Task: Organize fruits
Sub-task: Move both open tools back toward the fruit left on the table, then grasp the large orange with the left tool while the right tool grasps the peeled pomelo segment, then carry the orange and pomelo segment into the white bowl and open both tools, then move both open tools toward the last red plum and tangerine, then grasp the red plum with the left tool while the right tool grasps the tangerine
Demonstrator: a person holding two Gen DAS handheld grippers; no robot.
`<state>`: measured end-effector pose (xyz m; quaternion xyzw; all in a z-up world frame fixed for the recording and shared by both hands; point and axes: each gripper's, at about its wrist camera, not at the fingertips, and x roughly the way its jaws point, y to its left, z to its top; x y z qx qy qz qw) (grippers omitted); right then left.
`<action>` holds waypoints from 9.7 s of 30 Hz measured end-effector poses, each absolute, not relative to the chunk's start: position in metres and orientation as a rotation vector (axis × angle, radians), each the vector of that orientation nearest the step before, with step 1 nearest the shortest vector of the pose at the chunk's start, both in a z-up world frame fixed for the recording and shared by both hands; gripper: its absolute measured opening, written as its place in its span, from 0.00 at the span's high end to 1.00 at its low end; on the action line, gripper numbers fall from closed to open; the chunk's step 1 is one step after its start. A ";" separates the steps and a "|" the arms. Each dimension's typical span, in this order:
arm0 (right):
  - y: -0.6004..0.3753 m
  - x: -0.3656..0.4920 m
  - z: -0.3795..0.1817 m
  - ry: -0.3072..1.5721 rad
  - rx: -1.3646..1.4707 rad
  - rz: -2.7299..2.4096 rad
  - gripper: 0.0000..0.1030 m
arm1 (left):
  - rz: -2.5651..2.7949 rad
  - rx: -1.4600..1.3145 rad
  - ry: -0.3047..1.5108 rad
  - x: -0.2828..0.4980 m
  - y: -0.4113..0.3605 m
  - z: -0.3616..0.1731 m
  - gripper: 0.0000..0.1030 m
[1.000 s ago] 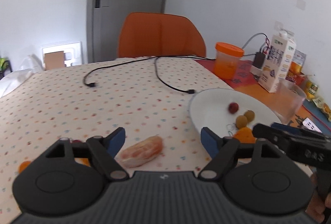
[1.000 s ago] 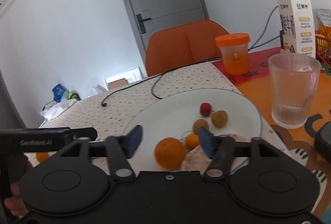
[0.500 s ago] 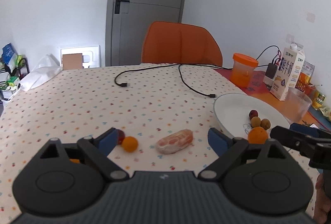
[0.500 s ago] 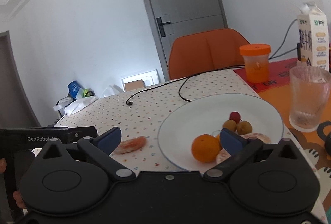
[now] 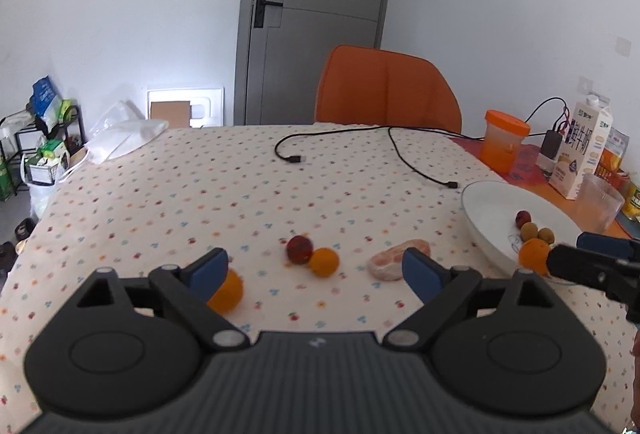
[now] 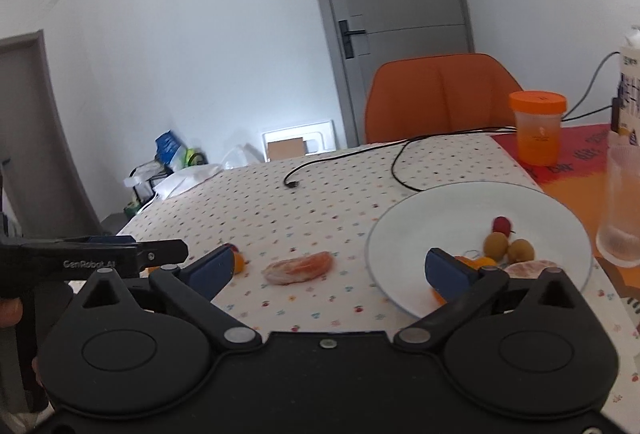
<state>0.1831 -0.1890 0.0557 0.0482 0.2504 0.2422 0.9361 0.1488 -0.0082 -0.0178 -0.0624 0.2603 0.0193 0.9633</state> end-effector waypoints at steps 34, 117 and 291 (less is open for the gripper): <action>-0.122 0.196 0.041 0.597 0.040 0.564 0.05 | 0.080 -0.192 0.587 0.149 0.040 -0.041 0.46; -0.184 0.207 0.059 0.497 0.006 0.392 0.40 | -0.091 -0.094 0.531 0.185 -0.059 -0.013 0.65; -0.061 0.270 0.014 0.762 -0.015 0.758 0.79 | -0.207 -0.087 0.724 0.234 0.064 -0.055 0.70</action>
